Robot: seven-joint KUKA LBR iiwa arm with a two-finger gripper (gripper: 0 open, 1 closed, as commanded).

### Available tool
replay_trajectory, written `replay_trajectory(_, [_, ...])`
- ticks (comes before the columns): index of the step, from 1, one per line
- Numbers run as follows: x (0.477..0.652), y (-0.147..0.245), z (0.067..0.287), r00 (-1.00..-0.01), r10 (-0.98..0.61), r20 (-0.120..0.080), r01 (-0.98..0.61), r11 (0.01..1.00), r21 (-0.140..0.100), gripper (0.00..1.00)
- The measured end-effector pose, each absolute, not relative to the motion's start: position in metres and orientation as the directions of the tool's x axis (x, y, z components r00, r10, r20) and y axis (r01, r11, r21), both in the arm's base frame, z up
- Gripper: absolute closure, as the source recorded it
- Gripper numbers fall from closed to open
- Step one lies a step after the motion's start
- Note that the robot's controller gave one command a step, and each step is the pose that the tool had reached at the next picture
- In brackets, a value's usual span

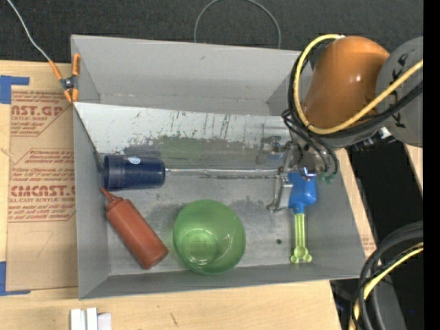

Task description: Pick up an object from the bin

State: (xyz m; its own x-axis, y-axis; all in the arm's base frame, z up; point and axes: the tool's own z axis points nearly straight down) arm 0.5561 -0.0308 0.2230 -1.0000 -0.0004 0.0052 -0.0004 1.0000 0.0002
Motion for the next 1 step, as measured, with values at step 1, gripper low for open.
replay_trajectory(1, [0.5573,-0.0307,0.2279,-1.0,-0.001,-0.002,-0.001,1.0,0.0,0.0])
